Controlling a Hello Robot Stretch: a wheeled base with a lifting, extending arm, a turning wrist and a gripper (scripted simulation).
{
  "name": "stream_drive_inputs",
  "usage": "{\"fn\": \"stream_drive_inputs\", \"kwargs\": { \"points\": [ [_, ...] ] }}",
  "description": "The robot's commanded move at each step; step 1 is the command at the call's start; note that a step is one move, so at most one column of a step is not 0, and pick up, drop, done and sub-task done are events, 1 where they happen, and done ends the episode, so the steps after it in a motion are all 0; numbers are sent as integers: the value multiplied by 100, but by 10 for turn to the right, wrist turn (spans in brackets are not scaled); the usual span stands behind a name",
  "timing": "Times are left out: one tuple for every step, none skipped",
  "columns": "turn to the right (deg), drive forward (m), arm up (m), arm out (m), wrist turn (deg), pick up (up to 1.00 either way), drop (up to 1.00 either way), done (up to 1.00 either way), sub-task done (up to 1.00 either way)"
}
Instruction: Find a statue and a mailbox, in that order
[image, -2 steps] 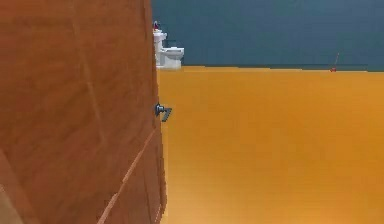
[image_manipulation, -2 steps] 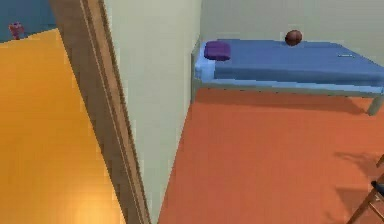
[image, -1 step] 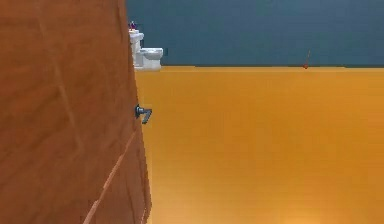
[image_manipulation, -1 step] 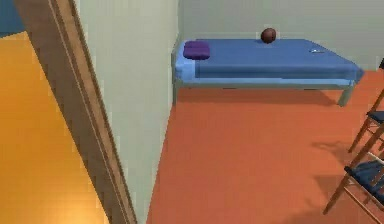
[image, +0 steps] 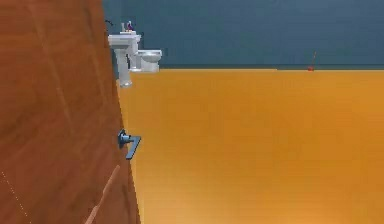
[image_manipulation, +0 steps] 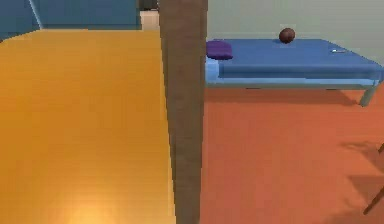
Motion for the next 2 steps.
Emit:
{"fn": "stream_drive_inputs", "kwargs": {
  "points": [
    [450,0,0,0,0,0,0,0,0],
    [0,100,0,0,0,0,0,0,0]
  ]
}}
